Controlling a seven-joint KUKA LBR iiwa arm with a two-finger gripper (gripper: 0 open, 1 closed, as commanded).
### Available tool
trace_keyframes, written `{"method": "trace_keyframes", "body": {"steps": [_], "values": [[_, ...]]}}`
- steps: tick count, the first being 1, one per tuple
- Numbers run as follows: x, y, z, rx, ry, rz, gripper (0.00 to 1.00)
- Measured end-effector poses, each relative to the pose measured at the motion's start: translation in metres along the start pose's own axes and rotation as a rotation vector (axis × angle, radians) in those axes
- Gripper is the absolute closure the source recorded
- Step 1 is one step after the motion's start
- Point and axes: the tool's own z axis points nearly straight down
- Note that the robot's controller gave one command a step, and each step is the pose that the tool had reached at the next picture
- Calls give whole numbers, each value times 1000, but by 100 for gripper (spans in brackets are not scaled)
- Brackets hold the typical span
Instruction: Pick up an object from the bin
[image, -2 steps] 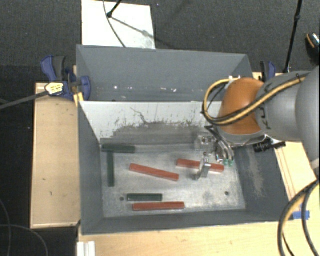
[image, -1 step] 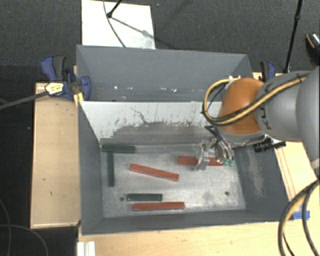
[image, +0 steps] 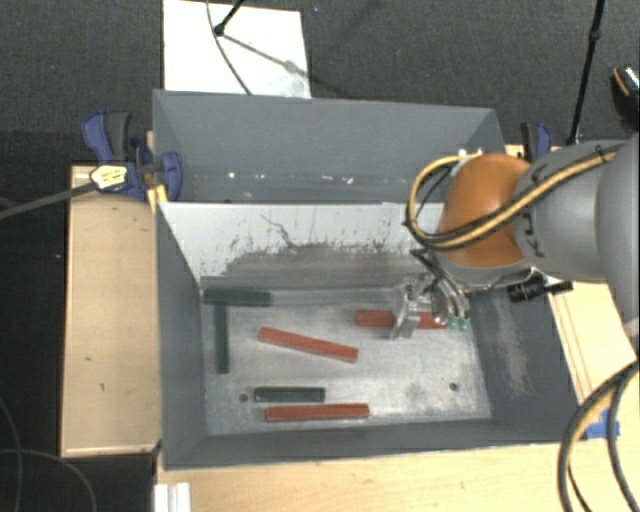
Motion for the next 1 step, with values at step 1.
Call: {"method": "trace_keyframes", "body": {"steps": [1], "values": [[-2,0,-28,0,-2,-3,100]]}}
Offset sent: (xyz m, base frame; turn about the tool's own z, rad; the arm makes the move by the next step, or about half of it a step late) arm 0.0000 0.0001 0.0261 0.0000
